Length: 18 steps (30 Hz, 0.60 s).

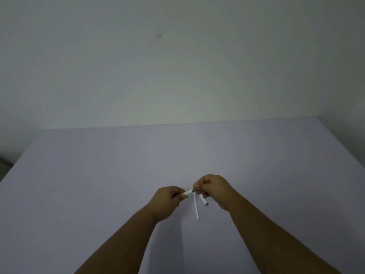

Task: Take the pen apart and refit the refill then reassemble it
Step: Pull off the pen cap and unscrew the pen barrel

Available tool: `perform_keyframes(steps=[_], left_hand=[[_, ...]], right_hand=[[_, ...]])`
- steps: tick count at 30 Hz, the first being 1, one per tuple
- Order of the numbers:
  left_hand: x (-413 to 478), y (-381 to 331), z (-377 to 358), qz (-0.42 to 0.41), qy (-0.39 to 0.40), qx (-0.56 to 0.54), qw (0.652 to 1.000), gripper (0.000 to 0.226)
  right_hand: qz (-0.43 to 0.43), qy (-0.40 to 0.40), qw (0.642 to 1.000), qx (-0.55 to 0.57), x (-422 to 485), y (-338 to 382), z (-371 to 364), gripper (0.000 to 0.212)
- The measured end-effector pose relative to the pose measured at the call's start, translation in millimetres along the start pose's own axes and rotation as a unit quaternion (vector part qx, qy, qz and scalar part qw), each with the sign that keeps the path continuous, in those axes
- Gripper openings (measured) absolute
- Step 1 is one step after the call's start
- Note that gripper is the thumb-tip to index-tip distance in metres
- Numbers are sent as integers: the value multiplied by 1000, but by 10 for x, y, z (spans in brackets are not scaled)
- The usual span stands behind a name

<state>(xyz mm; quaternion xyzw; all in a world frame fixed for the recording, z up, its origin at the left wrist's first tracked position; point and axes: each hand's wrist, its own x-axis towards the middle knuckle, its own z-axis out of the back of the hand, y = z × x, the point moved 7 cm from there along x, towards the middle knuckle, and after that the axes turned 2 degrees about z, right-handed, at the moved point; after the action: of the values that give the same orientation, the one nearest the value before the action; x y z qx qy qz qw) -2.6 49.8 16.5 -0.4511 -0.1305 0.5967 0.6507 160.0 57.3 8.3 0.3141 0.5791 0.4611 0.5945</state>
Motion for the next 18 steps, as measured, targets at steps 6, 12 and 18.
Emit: perform_keyframes(steps=[6, 12, 18], left_hand=[[-53, 3, 67, 27, 30, -50, 998, 20], [-109, -274, 103, -157, -57, 199, 966, 24], [2, -161, 139, -48, 3, 77, 996, 25]], right_hand=[[23, 21, 999, -31, -63, 181, -43, 9], [-95, 110, 987, -63, -104, 142, -64, 18], [-43, 90, 994, -55, -77, 252, -54, 18]])
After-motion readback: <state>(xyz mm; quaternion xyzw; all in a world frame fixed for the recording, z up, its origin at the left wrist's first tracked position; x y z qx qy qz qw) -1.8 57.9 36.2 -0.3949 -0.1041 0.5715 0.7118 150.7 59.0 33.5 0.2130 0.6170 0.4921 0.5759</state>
